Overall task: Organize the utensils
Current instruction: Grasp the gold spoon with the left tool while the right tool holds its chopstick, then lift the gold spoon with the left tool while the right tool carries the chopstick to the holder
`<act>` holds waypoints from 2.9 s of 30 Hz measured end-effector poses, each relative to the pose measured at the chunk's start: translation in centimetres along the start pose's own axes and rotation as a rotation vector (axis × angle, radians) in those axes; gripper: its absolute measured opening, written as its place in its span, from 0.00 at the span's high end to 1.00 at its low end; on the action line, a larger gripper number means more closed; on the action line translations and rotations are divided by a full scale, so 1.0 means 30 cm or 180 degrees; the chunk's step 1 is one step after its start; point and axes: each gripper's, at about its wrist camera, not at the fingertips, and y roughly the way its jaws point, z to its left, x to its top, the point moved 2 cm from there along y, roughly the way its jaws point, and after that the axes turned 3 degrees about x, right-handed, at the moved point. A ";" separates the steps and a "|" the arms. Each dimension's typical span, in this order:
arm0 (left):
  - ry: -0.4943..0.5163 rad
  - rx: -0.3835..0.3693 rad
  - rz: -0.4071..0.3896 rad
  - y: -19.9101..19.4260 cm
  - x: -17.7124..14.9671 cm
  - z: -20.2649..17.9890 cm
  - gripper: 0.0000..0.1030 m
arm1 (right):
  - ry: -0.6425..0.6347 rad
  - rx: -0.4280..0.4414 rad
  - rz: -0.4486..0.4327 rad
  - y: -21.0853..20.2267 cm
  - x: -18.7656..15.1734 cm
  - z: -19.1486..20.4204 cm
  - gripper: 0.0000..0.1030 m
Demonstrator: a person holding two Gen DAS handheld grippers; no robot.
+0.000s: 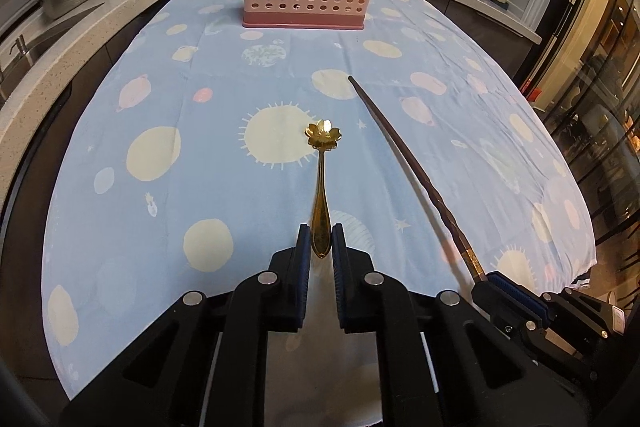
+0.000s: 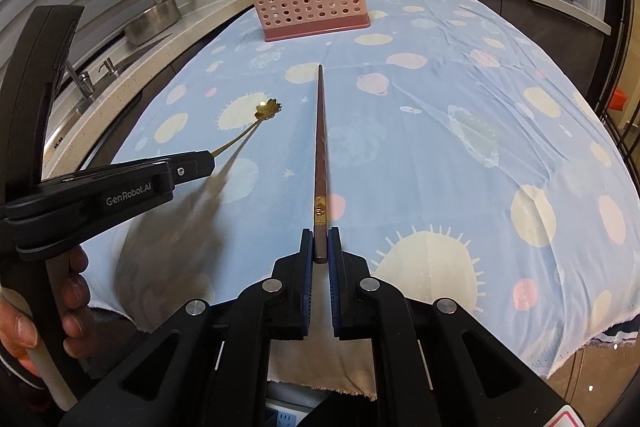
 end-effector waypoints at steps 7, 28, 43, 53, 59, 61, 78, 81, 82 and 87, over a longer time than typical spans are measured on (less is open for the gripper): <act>-0.0089 -0.0018 -0.0151 -0.094 0.029 0.028 0.90 | 0.0064 0.0072 -0.0233 -0.090 0.053 0.004 0.93; -0.0049 0.0017 -0.0555 -0.284 0.201 0.039 0.99 | 0.0064 0.0252 -0.1071 -0.356 0.336 0.017 0.93; 0.0059 0.0222 -0.0825 -0.378 0.388 0.030 0.99 | -0.0071 0.0318 -0.1476 -0.445 0.553 0.040 0.93; 0.0093 0.0183 -0.0880 -0.384 0.462 0.019 0.99 | -0.0098 0.0328 -0.1491 -0.423 0.608 0.048 0.93; 0.0098 0.0168 -0.0949 -0.403 0.506 0.024 0.99 | -0.0096 0.0322 -0.1523 -0.414 0.646 0.049 0.93; 0.0089 0.0156 -0.0966 -0.407 0.526 0.028 0.99 | -0.0095 0.0327 -0.1526 -0.409 0.661 0.046 0.93; 0.0016 0.0124 -0.1284 -0.435 0.905 0.065 0.99 | -0.0046 0.0380 -0.1966 -0.398 1.050 0.010 0.93; 0.0017 0.0173 -0.1314 -0.411 0.983 0.064 0.99 | 0.0022 0.0418 -0.2015 -0.373 1.137 0.003 0.93; 0.0021 0.0194 -0.1309 -0.396 1.006 0.064 0.99 | 0.0043 0.0435 -0.2028 -0.361 1.165 0.001 0.93; 0.0071 0.0324 -0.1265 -0.316 1.092 0.063 0.99 | 0.0067 0.0411 -0.2089 -0.294 1.275 0.005 0.93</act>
